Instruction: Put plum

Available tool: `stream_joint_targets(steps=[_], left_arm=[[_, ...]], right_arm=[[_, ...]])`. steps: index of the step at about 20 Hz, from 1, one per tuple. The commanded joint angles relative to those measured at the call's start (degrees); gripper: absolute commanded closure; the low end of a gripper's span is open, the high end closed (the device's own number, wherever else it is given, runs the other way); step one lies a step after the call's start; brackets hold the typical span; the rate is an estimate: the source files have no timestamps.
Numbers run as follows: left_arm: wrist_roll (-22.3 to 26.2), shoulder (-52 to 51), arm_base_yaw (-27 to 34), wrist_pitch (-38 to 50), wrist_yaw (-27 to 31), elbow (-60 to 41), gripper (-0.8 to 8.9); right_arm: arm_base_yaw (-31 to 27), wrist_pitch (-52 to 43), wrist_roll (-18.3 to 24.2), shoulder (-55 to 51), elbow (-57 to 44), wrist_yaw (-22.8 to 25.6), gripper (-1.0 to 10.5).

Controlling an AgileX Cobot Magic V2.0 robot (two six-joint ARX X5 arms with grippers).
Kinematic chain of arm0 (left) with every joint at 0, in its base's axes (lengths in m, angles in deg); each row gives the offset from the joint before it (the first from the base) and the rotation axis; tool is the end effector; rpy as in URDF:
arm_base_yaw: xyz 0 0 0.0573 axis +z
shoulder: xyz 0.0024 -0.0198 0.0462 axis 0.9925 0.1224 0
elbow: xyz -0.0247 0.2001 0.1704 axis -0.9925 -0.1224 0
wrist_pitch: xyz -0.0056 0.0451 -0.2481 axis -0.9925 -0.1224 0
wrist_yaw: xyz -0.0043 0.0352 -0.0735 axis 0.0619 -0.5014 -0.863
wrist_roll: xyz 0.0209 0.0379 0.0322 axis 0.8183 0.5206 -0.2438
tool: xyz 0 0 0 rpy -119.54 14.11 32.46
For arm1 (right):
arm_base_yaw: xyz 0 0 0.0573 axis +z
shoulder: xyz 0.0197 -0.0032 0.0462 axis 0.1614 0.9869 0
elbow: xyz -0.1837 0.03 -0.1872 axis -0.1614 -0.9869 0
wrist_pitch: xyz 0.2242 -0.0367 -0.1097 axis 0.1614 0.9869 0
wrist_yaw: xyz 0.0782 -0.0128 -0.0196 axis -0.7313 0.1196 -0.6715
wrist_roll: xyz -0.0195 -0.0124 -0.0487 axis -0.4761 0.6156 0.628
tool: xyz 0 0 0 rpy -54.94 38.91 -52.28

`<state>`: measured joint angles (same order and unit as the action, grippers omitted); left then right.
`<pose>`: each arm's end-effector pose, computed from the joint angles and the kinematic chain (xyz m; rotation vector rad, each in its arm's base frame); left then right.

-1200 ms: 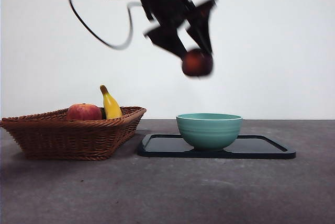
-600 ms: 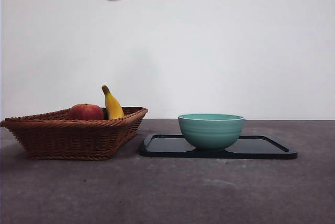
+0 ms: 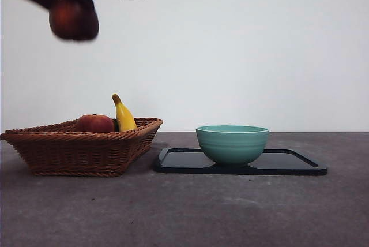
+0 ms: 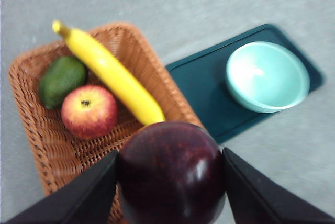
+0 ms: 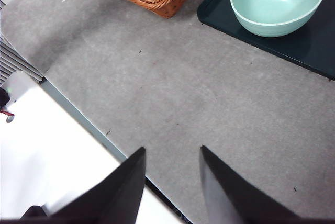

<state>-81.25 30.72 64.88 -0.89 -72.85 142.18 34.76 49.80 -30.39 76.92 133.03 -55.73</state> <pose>0.2413 -0.0851 0.3409 0.1425 0.6604 -0.5373 0.0708 0.0465 0.3075 0.0791 0.7869 0.7806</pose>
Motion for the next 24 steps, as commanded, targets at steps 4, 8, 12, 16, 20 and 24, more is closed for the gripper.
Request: stream_joint_targets(steps=[4, 8, 12, 16, 20, 24], left_arm=[[-0.3, 2.6, 1.1, 17.1, 0.6, -12.4, 5.75], [1.2, 7.6, 2.6, 22.3, 2.8, -14.5, 5.75], [1.6, 14.0, 3.6, 24.2, 2.8, -14.5, 5.75], [1.6, 18.5, 3.6, 28.3, 2.8, -14.5, 5.74], [1.6, 20.9, 3.6, 29.3, 2.7, -14.5, 5.74], [1.5, 21.0, 3.6, 29.9, 2.7, -14.5, 5.62]], right_arm=[[0.4, -0.4, 0.4, 0.2, 0.4, 0.1, 7.8], [0.4, -0.4, 0.0, 0.2, 0.4, 0.1, 7.8], [0.4, -0.4, -0.2, 0.2, 0.4, 0.1, 7.8], [0.4, -0.4, -0.9, 0.2, 0.4, 0.1, 7.8], [0.4, -0.7, -1.3, 0.2, 0.4, 0.1, 7.8], [0.4, -1.5, -1.4, 0.2, 0.4, 0.1, 7.8]])
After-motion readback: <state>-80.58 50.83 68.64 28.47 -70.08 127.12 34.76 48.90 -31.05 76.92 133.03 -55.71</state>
